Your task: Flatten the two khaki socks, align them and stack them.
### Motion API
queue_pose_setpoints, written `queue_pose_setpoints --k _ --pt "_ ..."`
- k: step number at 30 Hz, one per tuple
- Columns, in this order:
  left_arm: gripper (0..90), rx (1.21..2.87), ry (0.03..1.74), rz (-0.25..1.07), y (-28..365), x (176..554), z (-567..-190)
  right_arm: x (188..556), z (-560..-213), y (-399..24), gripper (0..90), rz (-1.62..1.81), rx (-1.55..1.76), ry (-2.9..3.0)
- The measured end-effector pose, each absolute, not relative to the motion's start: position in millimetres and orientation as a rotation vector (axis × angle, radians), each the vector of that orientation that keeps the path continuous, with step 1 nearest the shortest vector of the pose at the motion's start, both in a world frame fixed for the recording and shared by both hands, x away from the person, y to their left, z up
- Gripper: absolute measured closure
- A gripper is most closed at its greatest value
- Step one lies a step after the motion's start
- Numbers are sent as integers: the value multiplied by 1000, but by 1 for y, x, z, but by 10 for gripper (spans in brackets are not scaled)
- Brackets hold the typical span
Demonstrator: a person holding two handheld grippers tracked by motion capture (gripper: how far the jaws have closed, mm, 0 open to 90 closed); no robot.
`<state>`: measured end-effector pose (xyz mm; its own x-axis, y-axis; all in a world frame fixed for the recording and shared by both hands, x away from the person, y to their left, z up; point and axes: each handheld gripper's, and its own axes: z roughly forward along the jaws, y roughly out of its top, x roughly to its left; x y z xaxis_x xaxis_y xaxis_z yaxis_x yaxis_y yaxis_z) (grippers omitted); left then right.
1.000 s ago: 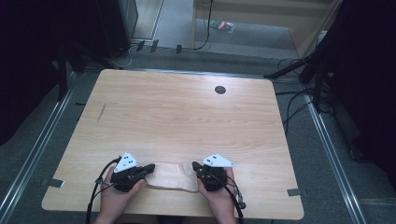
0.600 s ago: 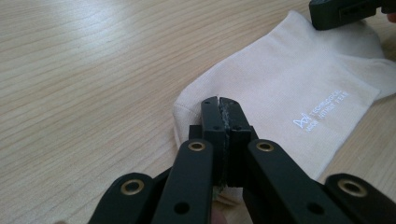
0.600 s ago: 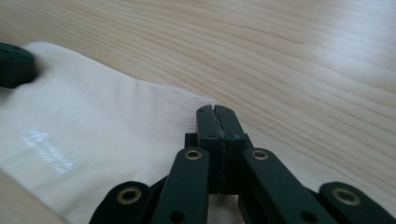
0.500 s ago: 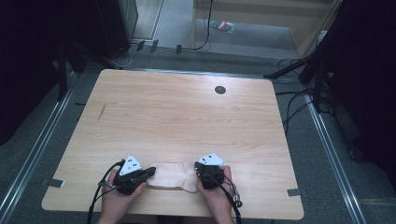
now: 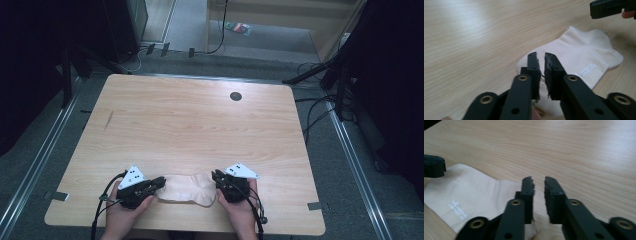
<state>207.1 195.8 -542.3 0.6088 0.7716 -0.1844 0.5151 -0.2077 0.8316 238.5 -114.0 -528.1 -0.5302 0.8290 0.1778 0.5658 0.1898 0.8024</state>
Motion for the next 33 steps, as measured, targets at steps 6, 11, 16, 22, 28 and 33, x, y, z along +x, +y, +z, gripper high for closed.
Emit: queue_pose_setpoints --k 6,11,16,22,28,33 --pt "541 1771 1035 366 210 205 -536 237 -520 -124 346 1311 1274 2089" --pt "291 1708 1047 409 223 204 -530 238 -515 -130 75 1317 1246 2085" --pt "109 1698 1084 414 237 208 -531 238 -514 -138 25 1319 1263 2060" --pt "78 1643 1133 418 256 211 -530 241 -515 -148 25 1327 1282 2039" --pt "78 1629 1186 458 270 213 -530 241 -513 -160 25 1288 1283 2016" --pt "78 1615 1222 486 281 214 -532 244 -511 -180 34 1289 1329 1964"
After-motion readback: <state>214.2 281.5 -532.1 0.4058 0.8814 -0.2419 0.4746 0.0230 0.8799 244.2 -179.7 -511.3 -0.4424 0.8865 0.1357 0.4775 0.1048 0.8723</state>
